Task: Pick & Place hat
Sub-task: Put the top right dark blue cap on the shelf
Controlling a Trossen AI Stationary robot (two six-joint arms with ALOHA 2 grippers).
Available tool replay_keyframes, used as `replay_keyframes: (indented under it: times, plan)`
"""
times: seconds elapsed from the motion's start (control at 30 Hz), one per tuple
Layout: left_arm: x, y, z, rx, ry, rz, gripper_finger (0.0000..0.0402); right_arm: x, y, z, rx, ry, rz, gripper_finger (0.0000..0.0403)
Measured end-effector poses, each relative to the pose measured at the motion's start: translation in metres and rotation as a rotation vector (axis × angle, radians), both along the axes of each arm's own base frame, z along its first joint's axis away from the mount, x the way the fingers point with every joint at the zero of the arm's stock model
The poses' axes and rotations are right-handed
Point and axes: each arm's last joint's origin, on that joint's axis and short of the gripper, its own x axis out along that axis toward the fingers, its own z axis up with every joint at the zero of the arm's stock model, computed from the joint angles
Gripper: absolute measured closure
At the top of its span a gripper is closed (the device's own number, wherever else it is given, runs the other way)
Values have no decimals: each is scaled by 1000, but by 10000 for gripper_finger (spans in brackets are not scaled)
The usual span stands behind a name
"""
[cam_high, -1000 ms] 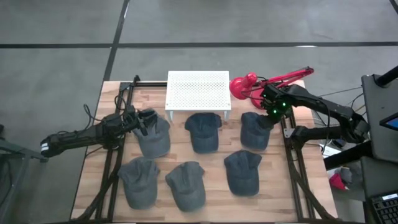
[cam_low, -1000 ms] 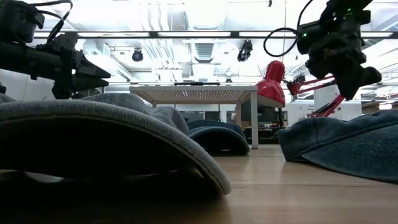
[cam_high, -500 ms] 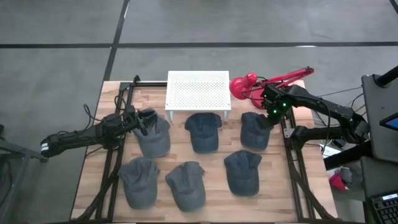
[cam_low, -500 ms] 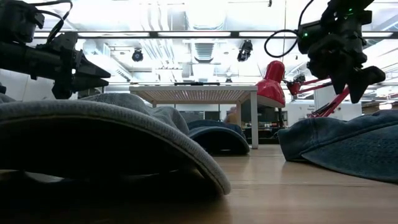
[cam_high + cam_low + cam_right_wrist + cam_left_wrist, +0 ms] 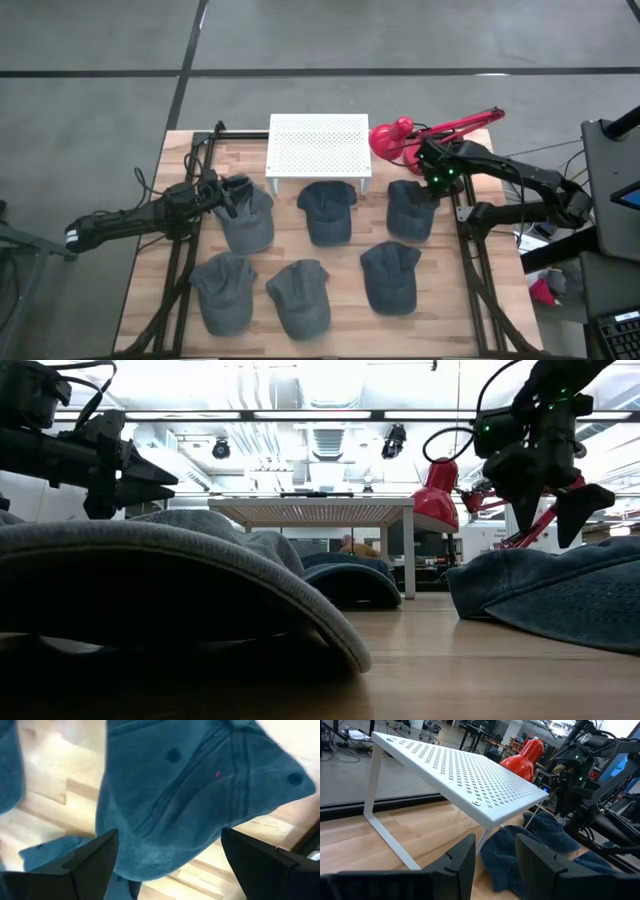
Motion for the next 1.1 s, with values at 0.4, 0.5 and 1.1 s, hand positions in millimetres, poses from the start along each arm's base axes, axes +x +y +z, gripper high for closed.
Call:
replay_keyframes:
  times: [0.4,0.5,1.1]
  plan:
    - [0,0,0,-3,-2,0,259,14,-8,-17,50,53,-25,74]
    - [0,0,0,-3,-2,0,259,23,-10,-24,45,50,-4,72]
    - [0,0,0,-2,-1,0,259,58,-10,-90,142,245,157,76]
